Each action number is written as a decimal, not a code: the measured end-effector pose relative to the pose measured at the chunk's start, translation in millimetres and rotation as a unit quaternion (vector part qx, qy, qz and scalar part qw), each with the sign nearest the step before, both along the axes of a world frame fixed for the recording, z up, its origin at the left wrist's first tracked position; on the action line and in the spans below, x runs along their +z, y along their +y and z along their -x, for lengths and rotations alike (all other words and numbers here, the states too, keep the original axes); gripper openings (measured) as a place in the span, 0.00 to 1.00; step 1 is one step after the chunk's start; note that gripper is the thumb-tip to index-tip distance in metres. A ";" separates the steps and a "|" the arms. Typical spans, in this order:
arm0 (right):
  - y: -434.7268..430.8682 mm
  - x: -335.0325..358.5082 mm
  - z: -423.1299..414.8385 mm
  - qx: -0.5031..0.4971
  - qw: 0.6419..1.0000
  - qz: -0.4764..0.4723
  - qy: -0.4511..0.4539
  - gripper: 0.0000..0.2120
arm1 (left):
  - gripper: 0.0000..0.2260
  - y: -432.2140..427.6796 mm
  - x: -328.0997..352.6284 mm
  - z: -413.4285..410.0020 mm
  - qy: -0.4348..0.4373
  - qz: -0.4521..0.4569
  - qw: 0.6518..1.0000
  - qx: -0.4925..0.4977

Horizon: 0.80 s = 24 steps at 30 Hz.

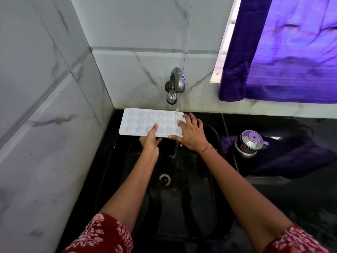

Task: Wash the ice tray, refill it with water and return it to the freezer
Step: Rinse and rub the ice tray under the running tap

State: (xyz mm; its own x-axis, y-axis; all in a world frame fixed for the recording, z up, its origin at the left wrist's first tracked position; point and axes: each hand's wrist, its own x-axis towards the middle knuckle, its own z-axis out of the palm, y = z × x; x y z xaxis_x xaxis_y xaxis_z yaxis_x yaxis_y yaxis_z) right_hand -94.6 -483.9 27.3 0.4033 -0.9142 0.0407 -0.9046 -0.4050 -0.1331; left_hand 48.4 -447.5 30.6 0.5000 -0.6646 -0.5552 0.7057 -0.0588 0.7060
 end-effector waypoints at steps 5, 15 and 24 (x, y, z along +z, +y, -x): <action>1.8 -2.3 9.1 0.029 0.999 0.002 -0.037 0.32 | 0.19 -1.6 -1.6 8.3 0.001 -0.004 1.000 0.020; 0.8 -2.6 15.3 0.084 0.994 0.065 -0.008 0.17 | 0.20 6.0 -3.3 13.6 0.061 0.027 0.994 0.082; 2.5 0.5 16.1 0.088 0.993 0.082 0.000 0.17 | 0.22 10.5 -5.0 7.0 0.082 0.059 0.994 0.040</action>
State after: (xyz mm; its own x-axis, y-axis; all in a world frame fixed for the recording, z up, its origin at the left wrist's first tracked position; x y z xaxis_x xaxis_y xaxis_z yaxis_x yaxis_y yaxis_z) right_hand -110.7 -481.4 27.8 0.5563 -0.8105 0.1835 -0.8176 -0.5733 -0.0532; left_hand 41.3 -437.0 25.6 0.4631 -0.6923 -0.5534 0.8109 0.0789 0.5798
